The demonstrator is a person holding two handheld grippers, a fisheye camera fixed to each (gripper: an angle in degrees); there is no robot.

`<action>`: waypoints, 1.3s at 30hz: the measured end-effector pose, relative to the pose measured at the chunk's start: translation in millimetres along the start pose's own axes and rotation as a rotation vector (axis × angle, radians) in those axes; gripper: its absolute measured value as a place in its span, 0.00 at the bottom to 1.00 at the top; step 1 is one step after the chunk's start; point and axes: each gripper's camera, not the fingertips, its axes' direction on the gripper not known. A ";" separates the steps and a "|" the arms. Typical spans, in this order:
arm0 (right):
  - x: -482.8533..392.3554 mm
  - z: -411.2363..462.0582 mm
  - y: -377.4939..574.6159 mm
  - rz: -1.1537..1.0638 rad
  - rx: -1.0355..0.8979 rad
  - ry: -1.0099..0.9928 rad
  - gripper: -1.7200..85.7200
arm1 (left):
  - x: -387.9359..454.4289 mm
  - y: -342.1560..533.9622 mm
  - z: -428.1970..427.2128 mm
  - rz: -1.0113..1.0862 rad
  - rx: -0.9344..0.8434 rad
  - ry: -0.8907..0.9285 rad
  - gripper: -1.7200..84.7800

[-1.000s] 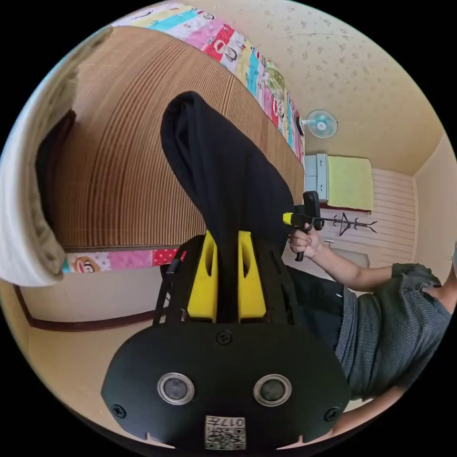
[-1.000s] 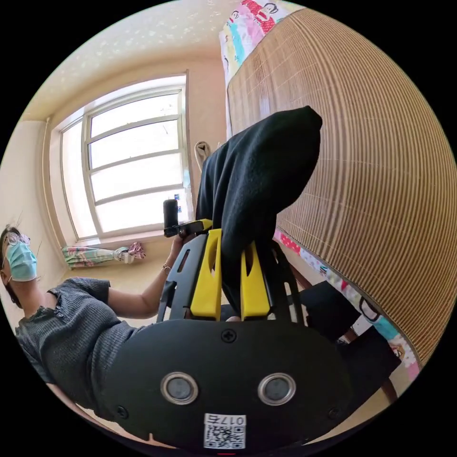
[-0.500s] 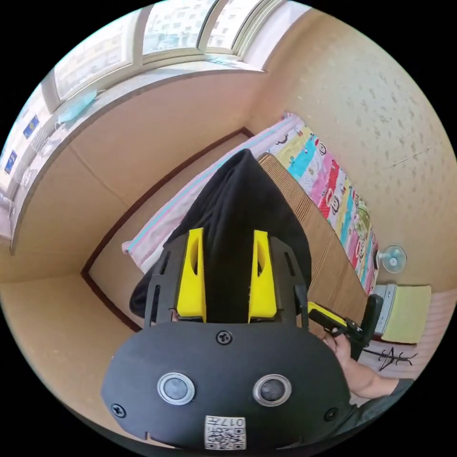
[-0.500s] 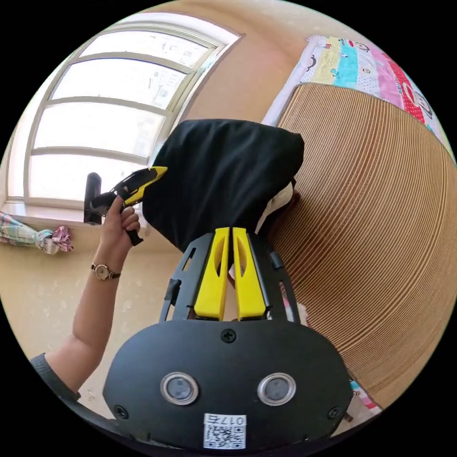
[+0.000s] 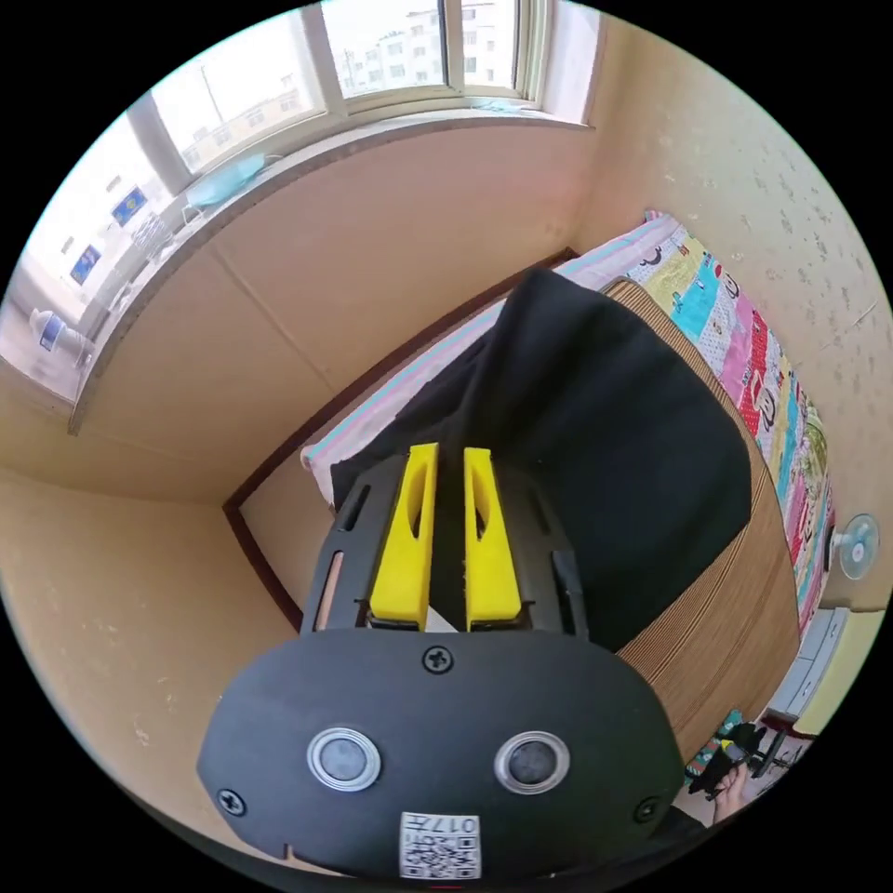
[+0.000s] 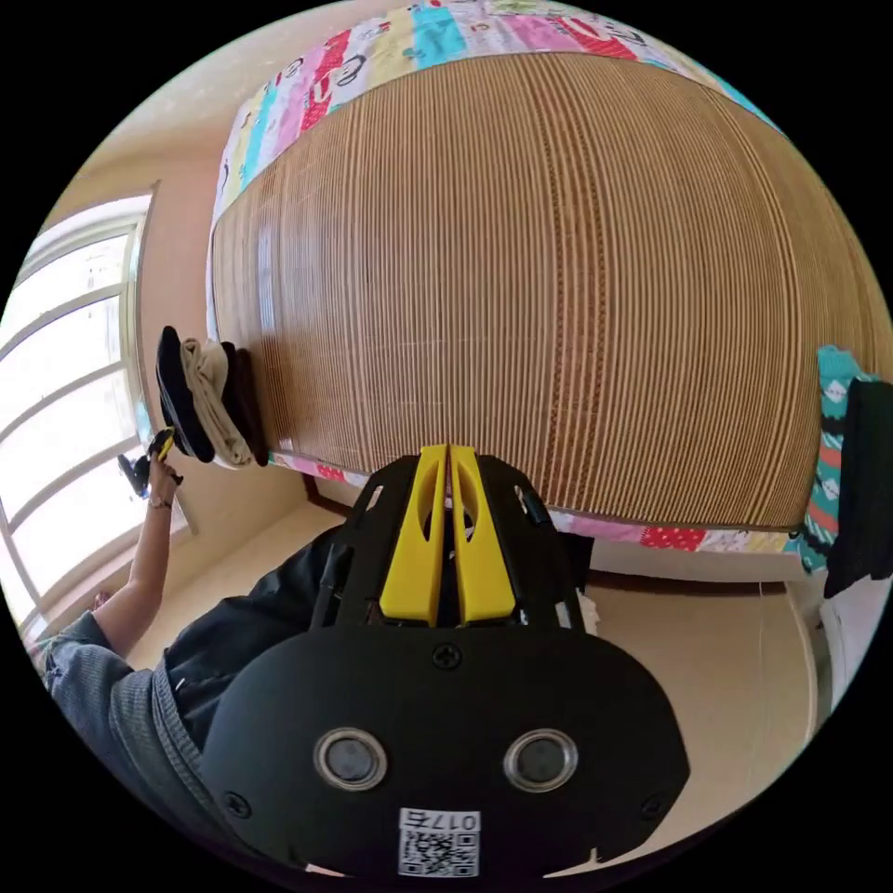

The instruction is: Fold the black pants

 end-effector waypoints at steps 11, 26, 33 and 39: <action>67.3 -6.2 77.6 0.275 0.173 -0.287 0.02 | -22.1 48.0 -35.5 -0.189 0.195 0.157 0.10; 163.6 -75.1 156.6 0.311 0.241 -0.253 0.02 | 62.0 104.6 34.7 0.001 0.057 0.037 0.02; 239.4 -104.7 203.1 0.386 0.281 -0.250 0.02 | 187.2 237.9 61.5 0.270 0.082 -0.157 0.01; 332.7 -160.9 233.5 0.415 0.422 -0.324 0.02 | 270.6 302.4 72.8 0.409 0.029 0.063 0.01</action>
